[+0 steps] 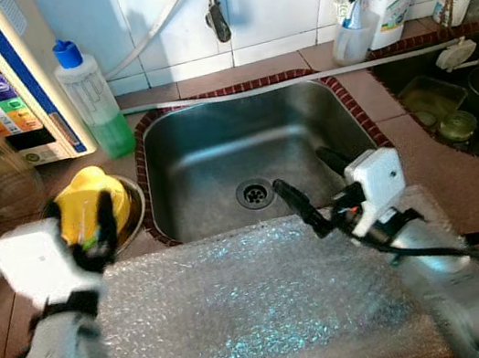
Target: Kitchen organization
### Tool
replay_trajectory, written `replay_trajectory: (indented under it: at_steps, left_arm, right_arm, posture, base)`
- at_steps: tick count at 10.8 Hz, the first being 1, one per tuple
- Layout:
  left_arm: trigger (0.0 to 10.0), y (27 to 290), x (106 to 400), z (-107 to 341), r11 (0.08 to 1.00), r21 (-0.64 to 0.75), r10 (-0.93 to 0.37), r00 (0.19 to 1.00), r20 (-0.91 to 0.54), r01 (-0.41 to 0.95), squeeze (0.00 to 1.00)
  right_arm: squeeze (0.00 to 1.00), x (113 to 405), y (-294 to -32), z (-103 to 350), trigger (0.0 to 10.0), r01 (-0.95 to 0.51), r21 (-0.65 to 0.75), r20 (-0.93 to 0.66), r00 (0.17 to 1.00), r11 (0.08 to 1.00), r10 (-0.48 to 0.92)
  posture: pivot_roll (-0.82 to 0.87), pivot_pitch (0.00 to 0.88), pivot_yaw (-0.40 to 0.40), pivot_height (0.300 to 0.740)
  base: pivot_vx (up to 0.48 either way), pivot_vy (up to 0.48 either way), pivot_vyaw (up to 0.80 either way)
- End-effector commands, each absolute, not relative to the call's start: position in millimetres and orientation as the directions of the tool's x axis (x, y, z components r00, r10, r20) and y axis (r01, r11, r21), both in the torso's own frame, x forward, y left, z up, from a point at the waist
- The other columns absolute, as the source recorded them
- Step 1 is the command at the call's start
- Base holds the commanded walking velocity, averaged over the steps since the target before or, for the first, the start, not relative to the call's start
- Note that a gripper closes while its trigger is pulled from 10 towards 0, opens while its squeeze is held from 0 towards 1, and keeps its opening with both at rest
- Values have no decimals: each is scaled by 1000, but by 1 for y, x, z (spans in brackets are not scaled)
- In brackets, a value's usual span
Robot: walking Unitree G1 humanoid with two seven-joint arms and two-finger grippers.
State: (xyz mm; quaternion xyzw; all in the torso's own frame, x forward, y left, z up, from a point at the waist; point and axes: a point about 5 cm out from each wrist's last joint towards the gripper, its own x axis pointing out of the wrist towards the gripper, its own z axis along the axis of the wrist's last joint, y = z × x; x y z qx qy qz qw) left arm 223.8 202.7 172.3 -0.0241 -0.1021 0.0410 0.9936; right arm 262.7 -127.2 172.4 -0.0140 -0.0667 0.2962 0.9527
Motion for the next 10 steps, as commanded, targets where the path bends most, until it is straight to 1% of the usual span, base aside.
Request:
replay_trajectory:
  at_steps: [1, 2, 3, 5, 9, 10]
  left_arm:
    - [10000, 205, 218, 179, 996, -43, 80, 972, 219, -73, 0]
    - [10000, 207, 216, 179, 997, -39, 76, 974, 213, -69, 0]
    - [10000, 211, 210, 175, 997, -35, 72, 979, 193, -66, 0]
    - [10000, 212, 206, 167, 998, -24, 68, 985, 161, -65, 0]
    - [10000, 211, 199, 155, 998, -25, 58, 992, 115, -55, 0]
    - [10000, 213, 197, 151, 998, -19, 54, 993, 101, -52, 0]
  right_arm:
    - [0, 257, -125, 175, 10000, -608, -20, 112, 788, 794, 606]
    - [0, 253, -123, 174, 10000, -640, 10, 99, 765, 768, 636]
    - [0, 248, -122, 173, 10000, -691, 52, 72, 722, 721, 688]
    - [0, 243, -118, 171, 10000, -743, 74, 44, 669, 666, 742]
    - [0, 243, -117, 171, 10000, -750, 83, 23, 659, 656, 751]
    - [0, 242, -115, 170, 10000, -762, 98, 17, 644, 640, 764]
  posture:
    - [-69, 168, 55, 740]
    - [-68, 170, 54, 740]
    - [-64, 178, 50, 740]
    - [-61, 180, 46, 740]
    - [-64, 173, 45, 740]
    - [-64, 174, 44, 740]
  base:
    - [0, 0, 0]
    - [0, 0, 0]
    - [0, 0, 0]
    - [0, 0, 0]
    - [0, 0, 0]
    - [0, 0, 0]
